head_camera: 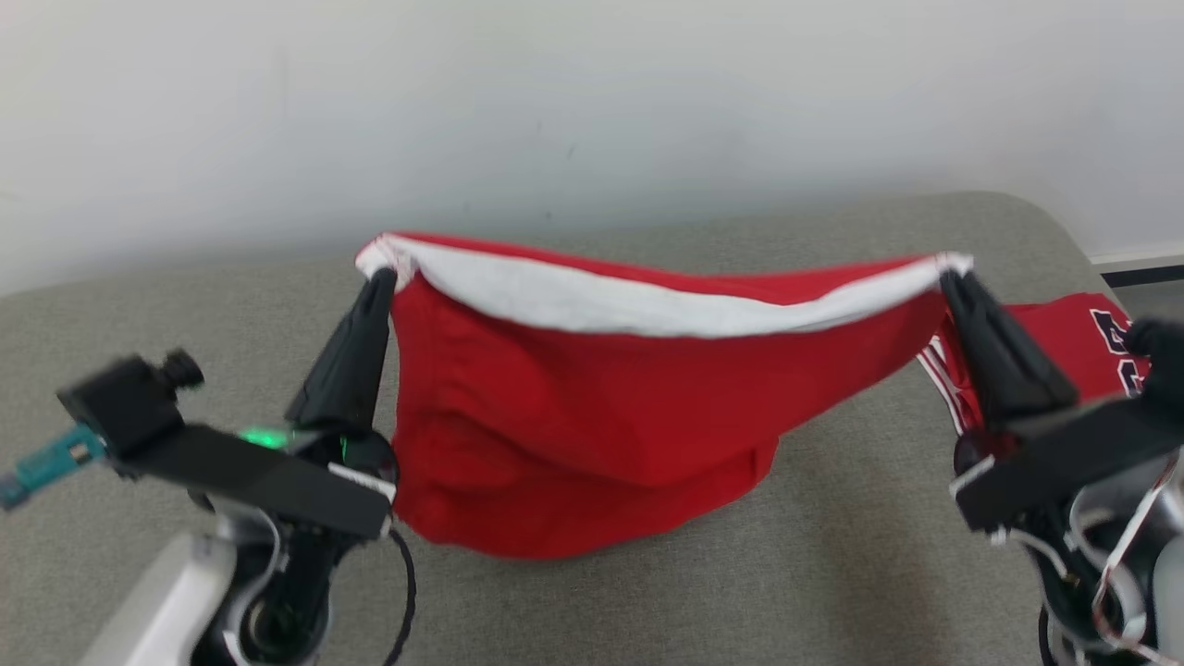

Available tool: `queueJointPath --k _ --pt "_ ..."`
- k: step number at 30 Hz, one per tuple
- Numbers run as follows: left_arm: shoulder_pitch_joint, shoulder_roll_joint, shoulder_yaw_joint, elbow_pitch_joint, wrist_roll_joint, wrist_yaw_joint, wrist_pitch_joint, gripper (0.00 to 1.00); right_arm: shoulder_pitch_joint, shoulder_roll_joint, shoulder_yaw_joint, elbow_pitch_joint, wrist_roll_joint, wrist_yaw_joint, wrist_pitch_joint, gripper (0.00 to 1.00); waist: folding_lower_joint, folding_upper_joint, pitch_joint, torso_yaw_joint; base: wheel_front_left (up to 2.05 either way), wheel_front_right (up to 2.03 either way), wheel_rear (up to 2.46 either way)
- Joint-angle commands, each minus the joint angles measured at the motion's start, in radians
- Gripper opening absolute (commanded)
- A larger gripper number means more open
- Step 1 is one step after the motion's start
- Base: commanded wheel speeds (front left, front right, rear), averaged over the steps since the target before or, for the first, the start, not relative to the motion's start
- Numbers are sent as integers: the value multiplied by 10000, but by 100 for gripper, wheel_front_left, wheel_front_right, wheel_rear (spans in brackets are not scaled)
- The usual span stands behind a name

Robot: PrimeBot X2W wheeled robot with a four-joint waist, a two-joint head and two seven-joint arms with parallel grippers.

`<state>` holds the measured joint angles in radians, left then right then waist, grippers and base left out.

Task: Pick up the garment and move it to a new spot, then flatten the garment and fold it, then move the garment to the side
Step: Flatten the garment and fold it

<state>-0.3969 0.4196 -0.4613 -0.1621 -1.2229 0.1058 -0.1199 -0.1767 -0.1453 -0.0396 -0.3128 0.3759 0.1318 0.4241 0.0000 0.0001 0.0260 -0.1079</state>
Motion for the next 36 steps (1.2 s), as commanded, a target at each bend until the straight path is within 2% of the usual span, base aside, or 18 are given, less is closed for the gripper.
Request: queueJointPath --k 1,5,8,12,15,17,20,23,26,31,32,34,36 --pt "-269 56 85 -125 -119 -9 157 0 -380 -22 48 -130 258 -19 85 0 0 -1 -58 -100 0 0 0" --pt "-1139 73 437 -457 -686 121 756 0 -1751 -496 138 -330 751 -19 395 0 0 -1 -62 -269 0 0 0" --pt "-1715 102 625 -616 -1023 314 1155 0 -2778 -826 150 -214 681 -19 350 0 0 -1 28 -358 0 0 0" --pt "-2350 -12 857 -579 -1155 609 1315 0 -3921 -873 -14 398 266 -19 -69 0 0 -1 368 -392 0 0 0" --pt "-2579 -163 817 -231 -1314 749 1468 0 -4404 -801 514 1166 281 -19 64 0 0 -1 771 -425 0 0 0" --pt "-2837 -296 855 104 -1426 856 1530 0 -4808 -798 856 1760 329 -19 135 0 0 -1 1214 -458 0 0 0" --pt "-3929 -450 1011 1033 -1316 1095 1604 0 -6133 -468 1333 3312 405 -19 98 0 0 -1 2693 -627 0 0 0" --pt "-5354 -378 1122 1910 -878 1052 1521 0 -7871 -285 1555 4733 82 -19 -534 0 0 -1 3934 -850 0 0 0" --pt "-7162 -581 1289 2777 -361 796 1021 0 -9759 -80 1204 6128 -452 -19 -1719 0 0 -1 4893 -892 0 0 0" --pt "-9281 -1037 1771 4032 46 -196 -272 0 -12138 128 463 7811 -1726 -19 -4082 0 0 -1 5478 -793 0 0 0" --pt "-9281 -1037 1771 4032 46 -196 -272 0 -12138 128 463 7811 -1726 -19 -4082 0 0 -1 5478 -793 0 0 0" --pt "-9620 -1186 1895 4439 79 -632 -653 0 -12517 131 369 8489 -2021 -20 -4529 0 0 -1 5468 -720 0 0 0" --pt "-9473 -1284 1973 4893 -13 -992 -861 0 -12558 133 411 9221 -2127 -20 -4508 0 0 -1 5391 -655 0 0 0"
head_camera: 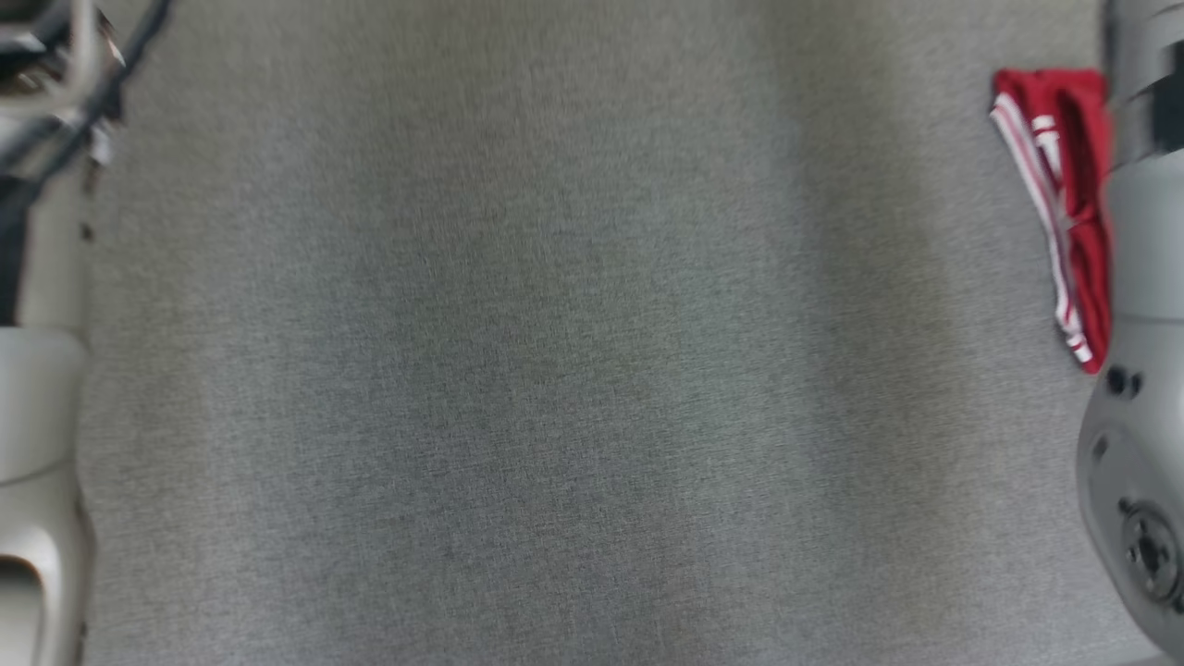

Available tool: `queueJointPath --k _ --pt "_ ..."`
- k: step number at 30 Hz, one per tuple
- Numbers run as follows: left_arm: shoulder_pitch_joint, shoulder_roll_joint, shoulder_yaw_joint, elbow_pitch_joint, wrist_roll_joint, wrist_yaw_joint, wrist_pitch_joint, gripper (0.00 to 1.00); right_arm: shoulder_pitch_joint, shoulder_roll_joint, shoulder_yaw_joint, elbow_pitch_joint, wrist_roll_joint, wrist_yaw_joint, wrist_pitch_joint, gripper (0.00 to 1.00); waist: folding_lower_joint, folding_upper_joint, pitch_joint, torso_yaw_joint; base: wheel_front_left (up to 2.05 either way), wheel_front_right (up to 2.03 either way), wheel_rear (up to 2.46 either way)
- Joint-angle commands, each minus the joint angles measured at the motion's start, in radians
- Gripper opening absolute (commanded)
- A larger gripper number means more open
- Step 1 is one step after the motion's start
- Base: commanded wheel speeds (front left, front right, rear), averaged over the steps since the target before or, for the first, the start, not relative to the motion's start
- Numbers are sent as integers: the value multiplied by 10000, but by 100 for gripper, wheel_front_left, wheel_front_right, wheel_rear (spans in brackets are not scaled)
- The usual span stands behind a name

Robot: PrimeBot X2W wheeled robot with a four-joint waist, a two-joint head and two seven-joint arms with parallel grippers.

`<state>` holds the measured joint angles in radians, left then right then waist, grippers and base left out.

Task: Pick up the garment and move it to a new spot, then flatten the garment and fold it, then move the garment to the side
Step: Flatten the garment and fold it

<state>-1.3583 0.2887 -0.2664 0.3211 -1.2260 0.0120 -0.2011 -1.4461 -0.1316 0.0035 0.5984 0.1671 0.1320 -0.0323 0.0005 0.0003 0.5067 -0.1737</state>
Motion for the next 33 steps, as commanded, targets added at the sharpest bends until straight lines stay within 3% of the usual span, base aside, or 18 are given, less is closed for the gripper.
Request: queueJointPath --k 1,5,9,16,20,23,25,33 --pt "399 19 -56 308 74 -222 -105 0 240 -9 140 424 -42 -22 98 0 -5 -3 535 39 0 0 0" --pt "1716 -82 -419 1252 132 -816 -219 0 1120 -59 1228 1446 329 -22 439 0 -5 -3 183 146 0 0 0" --pt "3549 -469 -407 1802 -315 -1241 -446 0 2467 -484 2306 1567 1019 -22 510 0 -5 -3 -533 278 0 0 0" --pt "6779 -1184 -698 1712 -938 -1409 -588 0 5424 -1565 3280 416 2632 -22 1369 0 -5 -3 -2241 672 0 0 0" --pt "8378 -1124 -1093 1198 -1215 -1417 -594 0 7269 -2117 3406 -927 3480 -21 2177 0 -5 -3 -3103 738 0 0 0" --pt "9733 -833 -1465 628 -1446 -1421 -431 0 9160 -2770 3175 -2298 3696 -21 3253 0 -5 -3 -3756 840 0 0 0" --pt "10345 -665 -1621 380 -1414 -1420 -434 0 10105 -2863 2845 -3036 3746 -22 3793 0 -5 -3 -4038 889 0 0 0" --pt "12709 7 -2174 -711 -1219 -1267 -351 0 14458 -2276 683 -6490 3443 -22 6402 0 -5 -3 -4793 1167 0 0 0"
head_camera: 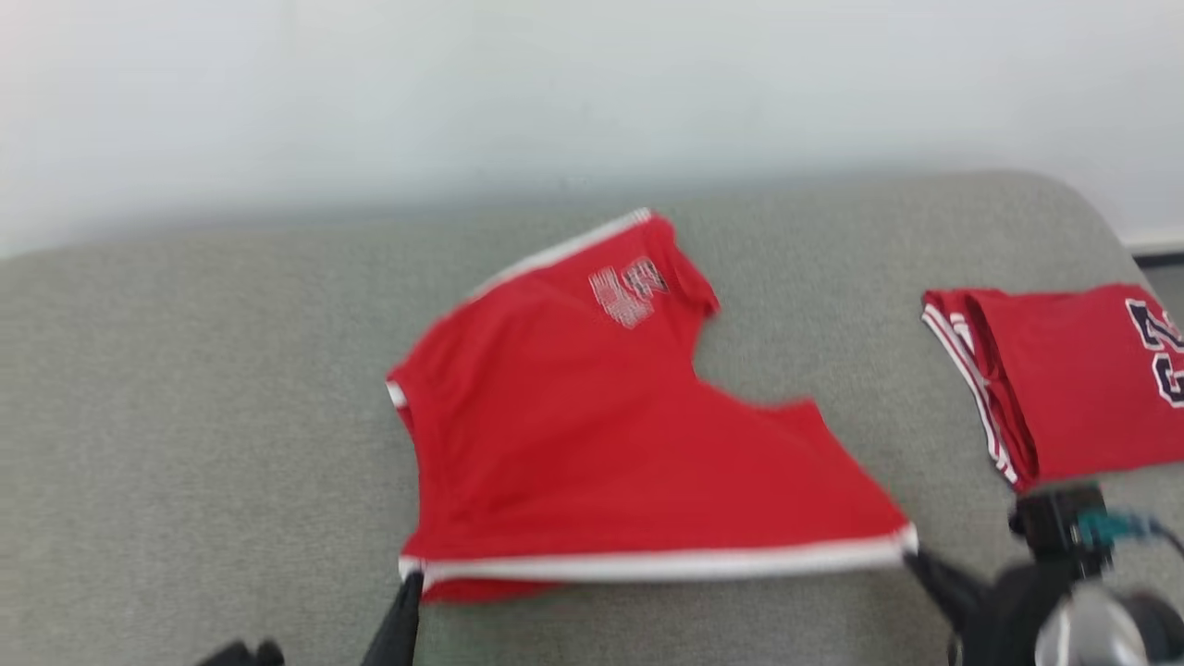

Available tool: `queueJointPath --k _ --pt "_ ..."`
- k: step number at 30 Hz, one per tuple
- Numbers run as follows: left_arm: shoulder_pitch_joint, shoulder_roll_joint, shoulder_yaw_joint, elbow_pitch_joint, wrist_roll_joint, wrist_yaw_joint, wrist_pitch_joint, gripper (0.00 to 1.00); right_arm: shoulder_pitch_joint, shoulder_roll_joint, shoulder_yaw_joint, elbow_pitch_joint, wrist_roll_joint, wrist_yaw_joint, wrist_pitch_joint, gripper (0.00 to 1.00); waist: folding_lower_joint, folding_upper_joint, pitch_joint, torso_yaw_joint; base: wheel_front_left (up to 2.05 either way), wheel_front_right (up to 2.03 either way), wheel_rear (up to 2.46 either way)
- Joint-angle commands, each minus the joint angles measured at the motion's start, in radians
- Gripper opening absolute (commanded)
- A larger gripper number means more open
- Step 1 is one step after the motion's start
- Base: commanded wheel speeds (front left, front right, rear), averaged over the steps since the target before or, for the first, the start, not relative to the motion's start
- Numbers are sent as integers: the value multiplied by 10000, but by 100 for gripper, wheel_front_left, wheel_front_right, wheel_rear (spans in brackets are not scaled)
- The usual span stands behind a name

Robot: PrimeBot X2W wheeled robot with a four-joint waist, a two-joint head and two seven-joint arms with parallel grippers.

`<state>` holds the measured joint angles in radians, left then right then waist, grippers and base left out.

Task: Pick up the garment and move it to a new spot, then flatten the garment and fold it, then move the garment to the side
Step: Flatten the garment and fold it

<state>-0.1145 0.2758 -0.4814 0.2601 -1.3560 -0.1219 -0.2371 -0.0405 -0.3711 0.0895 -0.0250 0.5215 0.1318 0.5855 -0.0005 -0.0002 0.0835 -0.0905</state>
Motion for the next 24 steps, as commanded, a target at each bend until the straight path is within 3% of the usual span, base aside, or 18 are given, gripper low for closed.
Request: queueJointPath --k 1,10,14,20,24 --pt "524 218 -73 -254 121 141 28 0 936 274 -412 -742 -182 -19 618 0 5 2 -606 358 0 0 0" --pt "2181 735 -234 -1588 178 895 41 0 3725 1420 -1523 -3729 -871 -20 3128 0 5 2 -753 400 0 0 0" --pt "2593 715 -169 -2229 45 960 -8 0 4088 1831 -1596 -4496 -1055 -19 3044 0 5 2 -741 426 0 0 0" --pt "1815 473 -36 -2432 230 930 -4 0 2429 1226 -1063 -3792 -1279 -19 2203 0 5 2 -480 505 0 0 0" --pt "518 284 -145 -2220 348 1132 504 0 -146 507 -499 -2228 -1285 -19 1806 0 5 2 159 685 0 0 0"
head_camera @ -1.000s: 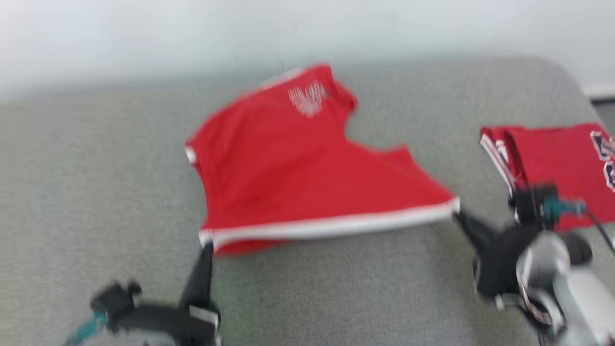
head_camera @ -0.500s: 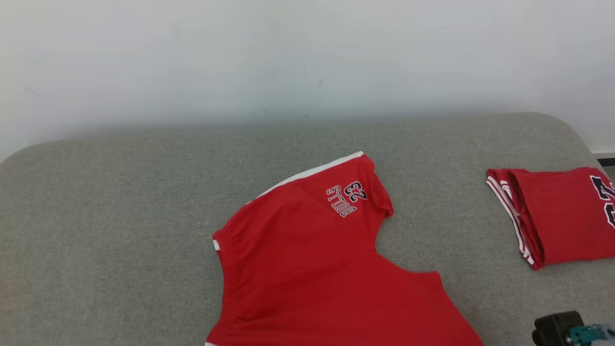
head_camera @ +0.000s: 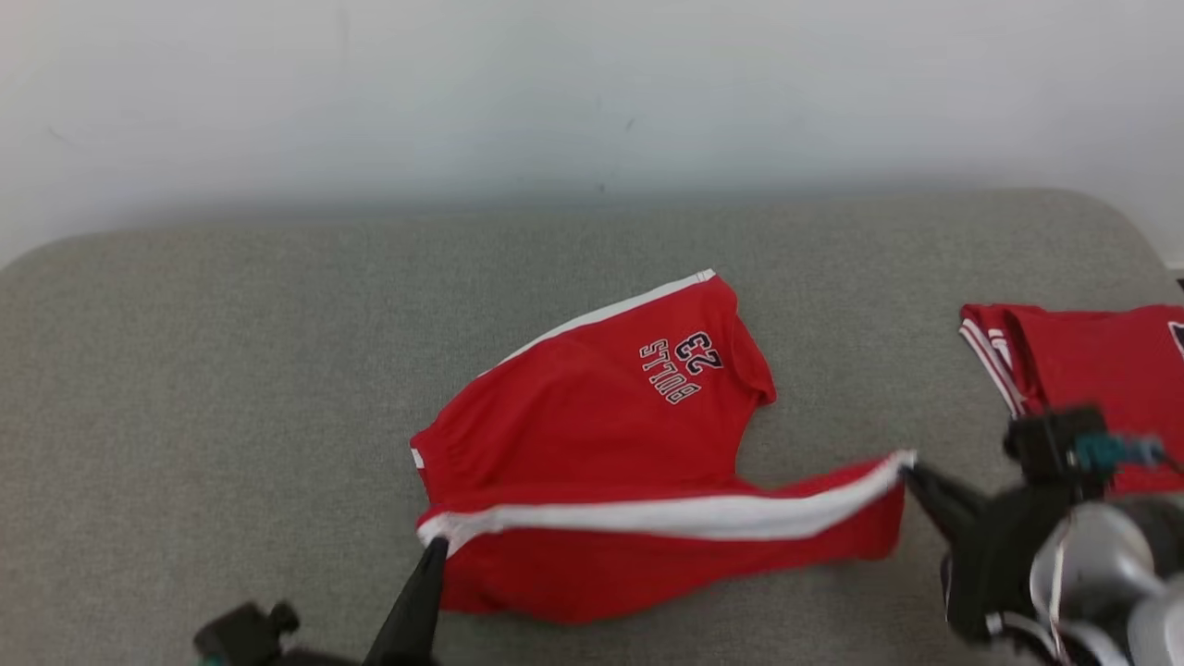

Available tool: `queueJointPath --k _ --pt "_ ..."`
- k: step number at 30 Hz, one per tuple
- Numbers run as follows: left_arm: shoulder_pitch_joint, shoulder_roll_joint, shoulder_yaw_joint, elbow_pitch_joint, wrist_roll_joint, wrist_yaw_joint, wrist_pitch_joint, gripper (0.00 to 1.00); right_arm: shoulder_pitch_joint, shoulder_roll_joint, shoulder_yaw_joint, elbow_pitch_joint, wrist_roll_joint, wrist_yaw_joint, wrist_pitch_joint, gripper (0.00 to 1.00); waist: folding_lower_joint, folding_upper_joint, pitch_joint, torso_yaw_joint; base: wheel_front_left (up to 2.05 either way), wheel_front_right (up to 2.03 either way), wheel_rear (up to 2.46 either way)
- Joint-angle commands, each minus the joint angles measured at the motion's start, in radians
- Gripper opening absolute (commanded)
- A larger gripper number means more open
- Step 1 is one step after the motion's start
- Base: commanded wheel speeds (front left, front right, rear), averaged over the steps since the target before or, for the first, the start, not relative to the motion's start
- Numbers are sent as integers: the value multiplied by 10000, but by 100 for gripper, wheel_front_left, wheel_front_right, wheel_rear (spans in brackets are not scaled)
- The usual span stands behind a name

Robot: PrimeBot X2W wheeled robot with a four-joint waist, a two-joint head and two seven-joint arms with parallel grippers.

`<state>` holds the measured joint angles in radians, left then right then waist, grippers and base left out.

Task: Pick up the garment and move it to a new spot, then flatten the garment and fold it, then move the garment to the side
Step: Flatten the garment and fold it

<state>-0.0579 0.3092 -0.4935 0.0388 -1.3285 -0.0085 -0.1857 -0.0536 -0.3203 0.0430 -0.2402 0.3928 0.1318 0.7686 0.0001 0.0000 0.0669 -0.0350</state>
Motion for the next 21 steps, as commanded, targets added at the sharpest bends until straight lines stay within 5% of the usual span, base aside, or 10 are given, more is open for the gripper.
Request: queueJointPath --k 1,11,21 --pt "-337 -101 -35 57 42 67 118 0 -593 -96 61 302 -3 -19 -193 0 -1 0 483 186 0 0 0" --pt "-3459 -726 2 1027 503 519 637 0 -5535 -823 1381 4271 -84 -19 -1778 0 -1 0 2504 974 0 0 0" --pt "-5068 -1246 268 2304 704 625 327 0 -8352 -872 2811 7008 -123 -19 -2936 0 -1 0 3312 1469 0 0 0"
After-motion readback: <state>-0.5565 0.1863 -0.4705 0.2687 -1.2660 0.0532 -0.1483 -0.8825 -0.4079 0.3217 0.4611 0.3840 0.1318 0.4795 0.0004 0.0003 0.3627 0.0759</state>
